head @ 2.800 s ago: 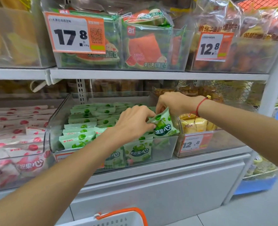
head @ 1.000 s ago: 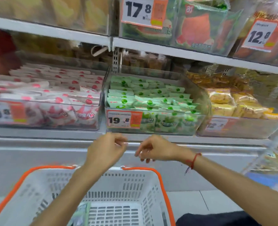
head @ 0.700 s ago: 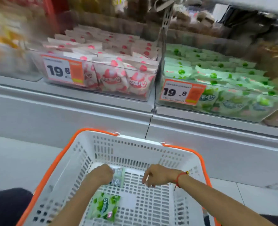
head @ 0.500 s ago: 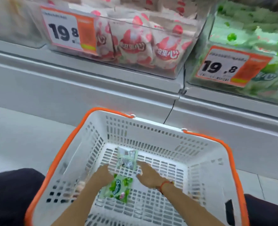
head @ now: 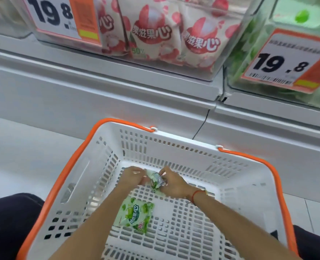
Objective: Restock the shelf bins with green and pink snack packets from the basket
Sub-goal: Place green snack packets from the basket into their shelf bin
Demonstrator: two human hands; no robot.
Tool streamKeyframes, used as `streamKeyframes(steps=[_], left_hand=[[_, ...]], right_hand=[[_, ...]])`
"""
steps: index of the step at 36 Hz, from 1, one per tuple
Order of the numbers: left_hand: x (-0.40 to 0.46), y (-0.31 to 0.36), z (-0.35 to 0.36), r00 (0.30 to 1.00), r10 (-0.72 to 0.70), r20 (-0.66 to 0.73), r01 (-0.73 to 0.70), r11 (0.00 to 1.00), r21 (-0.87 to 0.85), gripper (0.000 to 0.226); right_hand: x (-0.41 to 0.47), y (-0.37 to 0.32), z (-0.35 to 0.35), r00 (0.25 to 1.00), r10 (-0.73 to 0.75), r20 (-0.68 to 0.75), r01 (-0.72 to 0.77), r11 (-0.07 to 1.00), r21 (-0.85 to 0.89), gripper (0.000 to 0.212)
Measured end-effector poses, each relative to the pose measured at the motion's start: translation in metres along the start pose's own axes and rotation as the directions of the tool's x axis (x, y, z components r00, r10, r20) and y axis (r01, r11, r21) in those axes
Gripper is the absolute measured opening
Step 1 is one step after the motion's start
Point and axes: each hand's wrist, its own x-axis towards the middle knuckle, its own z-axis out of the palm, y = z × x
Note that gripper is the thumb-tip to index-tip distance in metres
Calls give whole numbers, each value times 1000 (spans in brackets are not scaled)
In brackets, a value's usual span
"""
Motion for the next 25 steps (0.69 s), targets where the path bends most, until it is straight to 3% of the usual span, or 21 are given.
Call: streamKeyframes(steps=[2, 5, 7, 10, 14, 18, 21, 25], left_hand=[[-13, 25, -10, 997, 55, 51, -58, 997, 60, 28], [-40, 65, -17, 949, 167, 266, -245, 923, 297, 39], [-65, 93, -16, 886, 224, 405, -361, 883, 300, 39], [-98, 129, -7, 826, 303, 475, -453, 858, 241, 39], [-128, 160, 15, 798, 433, 419, -538, 825, 173, 22], [-153, 184, 35, 807, 533, 255, -555, 831, 21, 23], [-173, 201, 53, 772, 616, 154, -605, 788, -118, 17], [-193, 219, 80, 706, 704, 75, -683, 705, -192, 9]], right_hand=[[-17, -9, -30, 984, 58, 170, -95, 971, 221, 32], [-50, -20, -76, 939, 47, 339, -190, 897, 399, 38], [-77, -27, -104, 902, -36, 430, -199, 850, 487, 36], [-114, -37, -141, 892, -63, 448, -210, 819, 534, 29], [-159, -42, -169, 949, -13, 315, -177, 805, 567, 23], [-210, -45, -187, 995, -10, 100, -62, 726, 685, 20], [-243, -42, -199, 997, -57, -48, 74, 745, 662, 33], [-272, -32, -216, 960, -42, -278, 216, 741, 636, 21]])
